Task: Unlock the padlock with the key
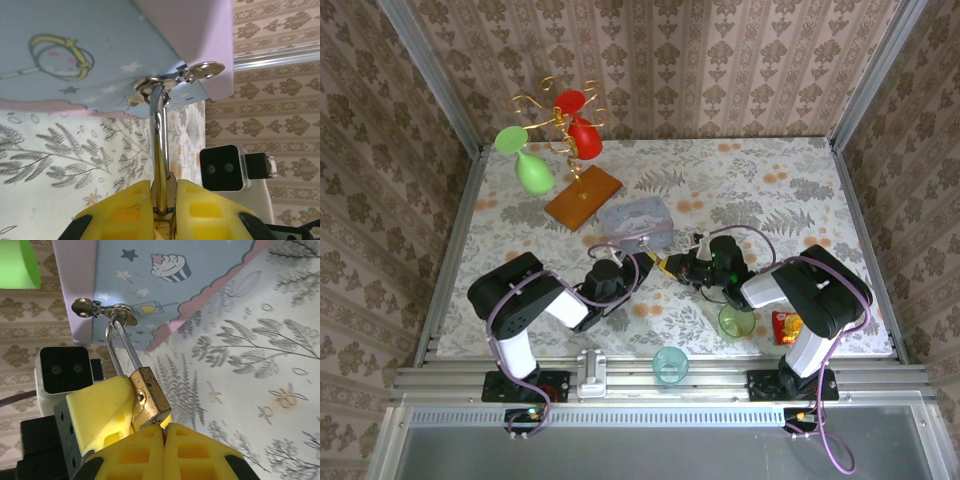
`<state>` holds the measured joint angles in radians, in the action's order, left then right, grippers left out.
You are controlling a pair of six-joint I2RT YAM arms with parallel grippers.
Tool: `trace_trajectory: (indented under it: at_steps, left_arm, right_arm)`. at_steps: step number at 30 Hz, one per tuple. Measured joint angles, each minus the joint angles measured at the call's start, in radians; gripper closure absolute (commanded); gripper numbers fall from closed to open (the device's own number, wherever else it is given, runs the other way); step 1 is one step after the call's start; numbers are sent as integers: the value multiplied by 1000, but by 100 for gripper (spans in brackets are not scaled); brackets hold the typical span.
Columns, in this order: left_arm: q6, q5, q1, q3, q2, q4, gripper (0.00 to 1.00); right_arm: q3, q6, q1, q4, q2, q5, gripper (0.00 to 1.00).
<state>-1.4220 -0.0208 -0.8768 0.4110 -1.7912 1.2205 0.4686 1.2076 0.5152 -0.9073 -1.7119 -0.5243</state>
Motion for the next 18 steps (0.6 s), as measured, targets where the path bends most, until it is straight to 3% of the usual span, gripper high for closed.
trace_trajectory:
  at_steps: [11, 18]
  left_arm:
    - [0, 32, -19, 0, -61, 19, 100]
    - [1, 7, -13, 0, -61, 5, 100]
  right_arm:
    - [-17, -106, 48, 163, 66, 127, 100]
    - [-19, -18, 8, -31, -64, 23, 100]
